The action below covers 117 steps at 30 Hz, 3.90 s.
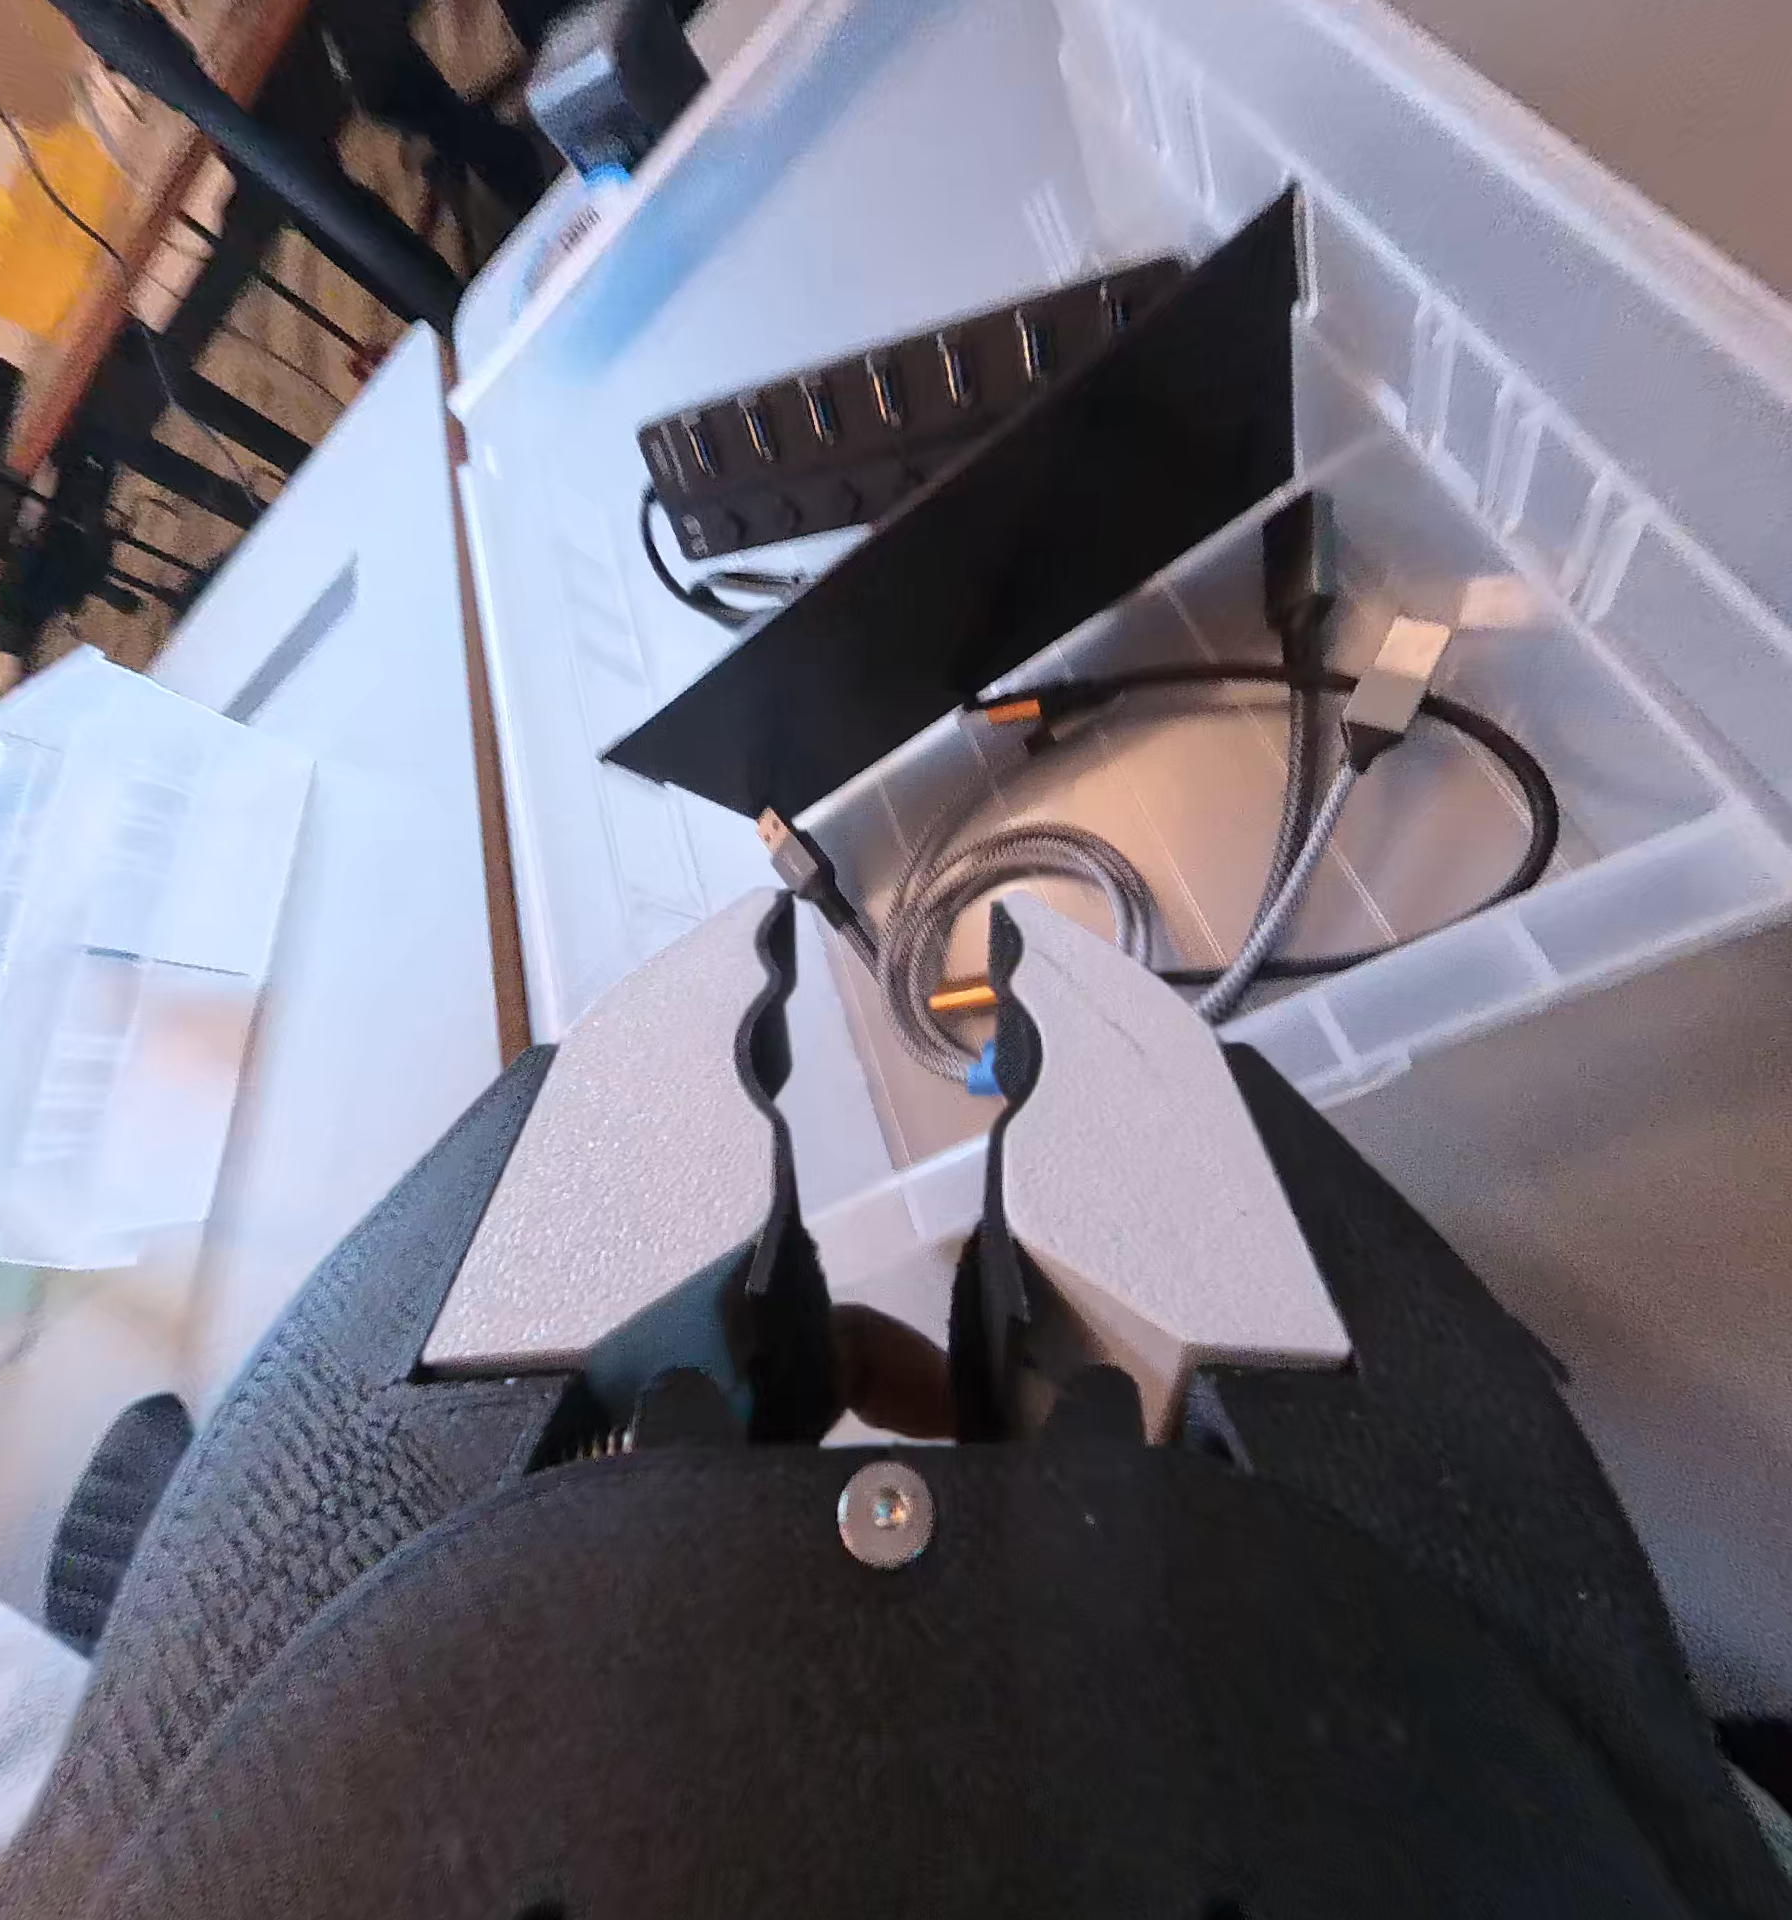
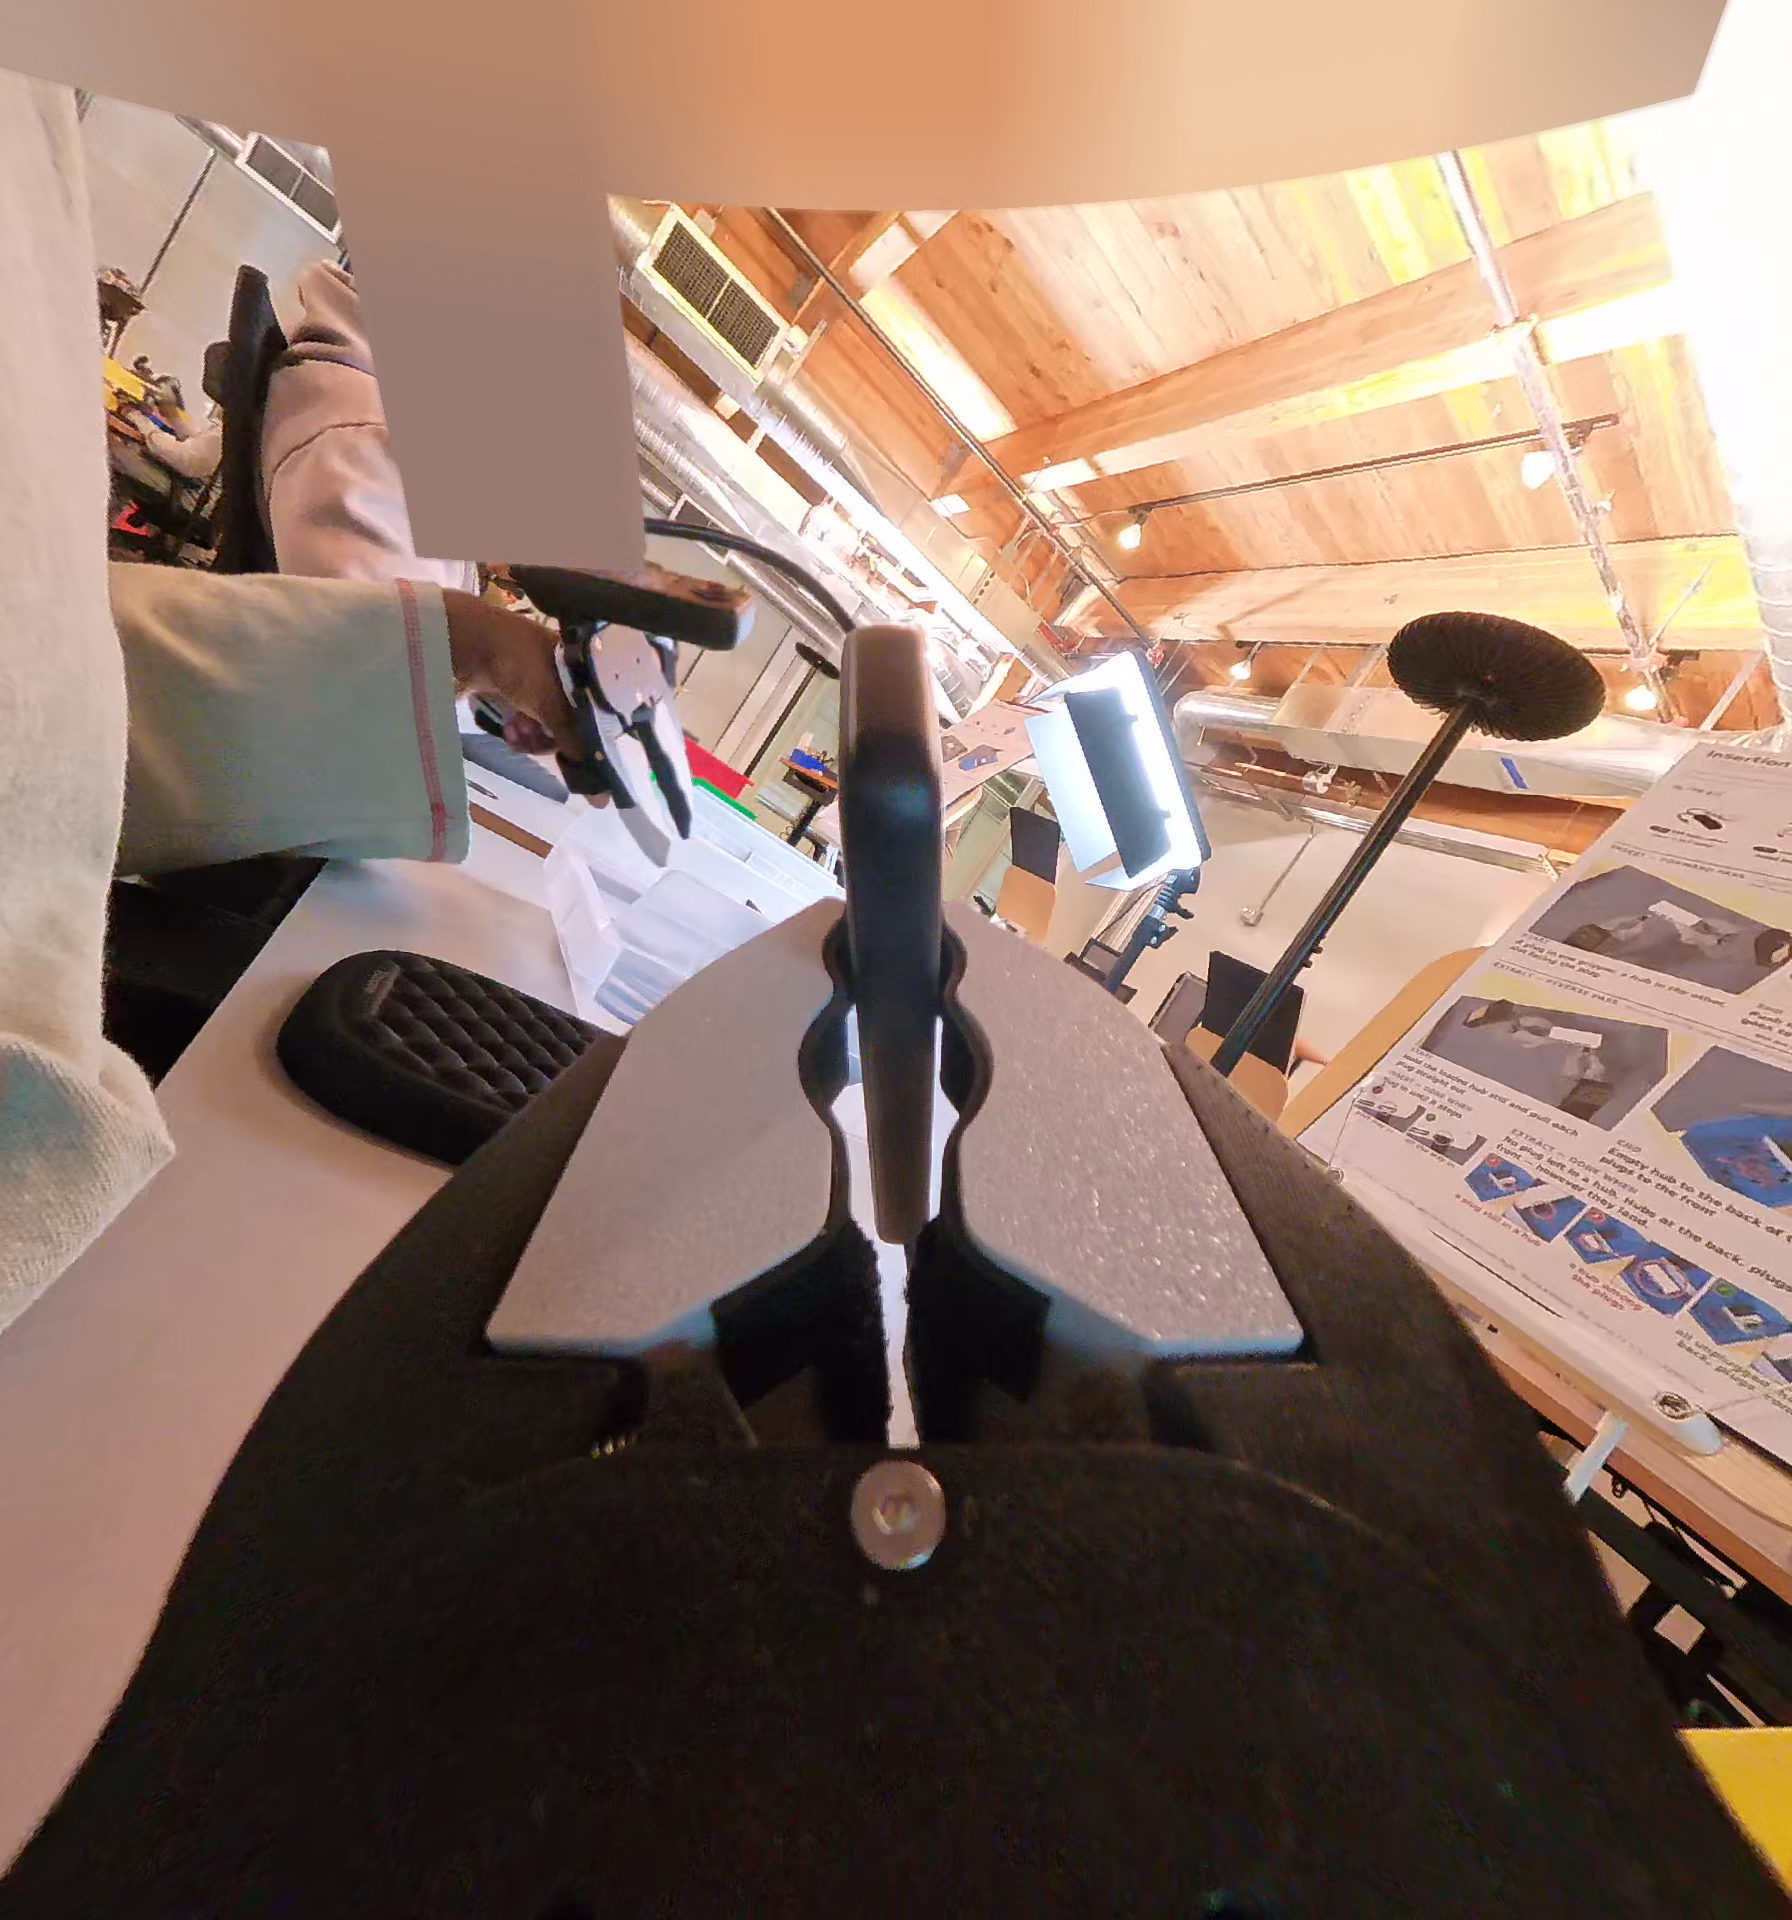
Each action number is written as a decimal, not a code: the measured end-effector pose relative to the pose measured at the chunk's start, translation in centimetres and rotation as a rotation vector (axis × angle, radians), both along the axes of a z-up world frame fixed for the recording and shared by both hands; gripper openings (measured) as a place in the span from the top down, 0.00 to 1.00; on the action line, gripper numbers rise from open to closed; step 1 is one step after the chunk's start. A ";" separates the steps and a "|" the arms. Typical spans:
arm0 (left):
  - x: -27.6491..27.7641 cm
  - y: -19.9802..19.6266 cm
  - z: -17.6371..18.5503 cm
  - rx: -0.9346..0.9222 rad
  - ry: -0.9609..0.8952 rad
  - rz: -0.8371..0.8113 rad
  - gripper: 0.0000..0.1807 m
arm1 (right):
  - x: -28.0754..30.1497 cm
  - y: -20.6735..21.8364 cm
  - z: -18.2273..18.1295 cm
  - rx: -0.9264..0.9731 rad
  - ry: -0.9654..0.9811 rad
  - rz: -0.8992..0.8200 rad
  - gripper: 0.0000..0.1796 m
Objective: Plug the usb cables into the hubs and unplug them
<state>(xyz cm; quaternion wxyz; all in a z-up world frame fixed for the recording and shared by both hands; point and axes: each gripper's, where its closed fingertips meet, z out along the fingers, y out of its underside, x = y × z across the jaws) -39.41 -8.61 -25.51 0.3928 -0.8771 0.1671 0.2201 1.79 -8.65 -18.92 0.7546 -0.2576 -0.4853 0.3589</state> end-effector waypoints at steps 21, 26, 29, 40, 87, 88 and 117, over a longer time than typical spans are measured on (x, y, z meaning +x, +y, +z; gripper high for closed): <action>6.6 1.1 -4.5 -0.258 -0.305 -0.396 0.82 | -0.5 0.1 -0.4 -0.011 -0.029 -0.012 0.93; 7.7 2.4 -6.0 -0.400 -0.316 -0.445 0.82 | -0.8 0.2 -0.6 -0.003 -0.043 -0.020 0.93; 7.8 2.9 -7.4 -0.490 -0.274 -0.433 0.82 | -0.6 0.2 -0.5 -0.006 -0.037 -0.019 0.93; 5.3 3.8 -5.0 -0.332 -0.285 -0.292 0.96 | -0.5 0.2 -0.5 -0.005 -0.034 -0.021 0.93; 6.6 1.1 25.6 1.018 -0.157 -0.467 0.97 | -0.2 0.9 0.0 -0.032 0.004 -0.044 0.93; 7.0 1.5 26.3 1.013 -0.156 -0.485 0.97 | -0.2 0.9 0.0 -0.030 0.004 -0.046 0.93; 32.7 -4.1 1.1 -0.327 -0.368 -1.126 0.97 | 0.0 -3.5 0.6 0.169 -0.047 0.084 0.93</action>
